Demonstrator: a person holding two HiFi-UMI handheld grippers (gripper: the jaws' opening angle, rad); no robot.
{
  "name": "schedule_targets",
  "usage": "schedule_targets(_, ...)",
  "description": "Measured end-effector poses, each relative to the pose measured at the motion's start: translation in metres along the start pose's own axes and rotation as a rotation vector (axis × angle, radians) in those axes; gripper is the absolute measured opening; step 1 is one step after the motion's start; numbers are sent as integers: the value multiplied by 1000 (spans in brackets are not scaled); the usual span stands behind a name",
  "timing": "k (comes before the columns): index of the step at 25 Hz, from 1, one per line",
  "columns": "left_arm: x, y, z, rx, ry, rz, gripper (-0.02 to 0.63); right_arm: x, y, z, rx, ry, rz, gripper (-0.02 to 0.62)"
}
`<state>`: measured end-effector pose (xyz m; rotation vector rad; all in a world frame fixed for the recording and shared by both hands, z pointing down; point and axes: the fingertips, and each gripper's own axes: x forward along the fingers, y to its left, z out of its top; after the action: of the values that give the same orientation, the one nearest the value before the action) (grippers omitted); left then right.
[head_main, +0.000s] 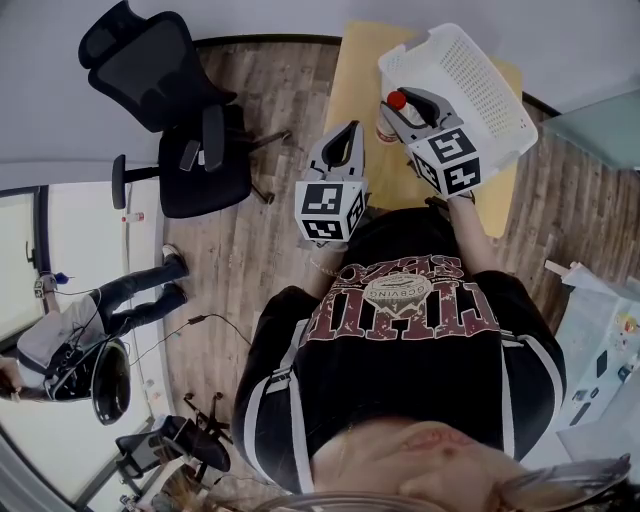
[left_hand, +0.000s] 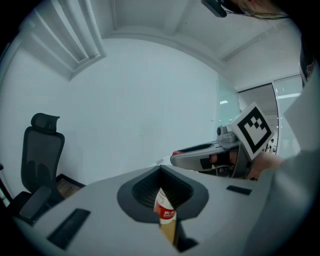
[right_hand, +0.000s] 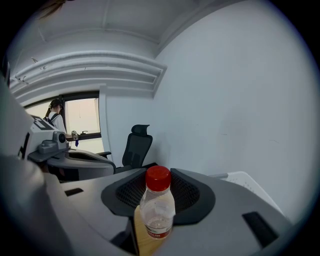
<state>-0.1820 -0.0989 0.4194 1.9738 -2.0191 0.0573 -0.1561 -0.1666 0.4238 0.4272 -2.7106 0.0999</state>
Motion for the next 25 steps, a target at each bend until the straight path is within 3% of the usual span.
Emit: schedule_targets(25, -4, 9, -4, -7, 8, 28, 41, 28, 12, -57, 19, 132, 46, 153)
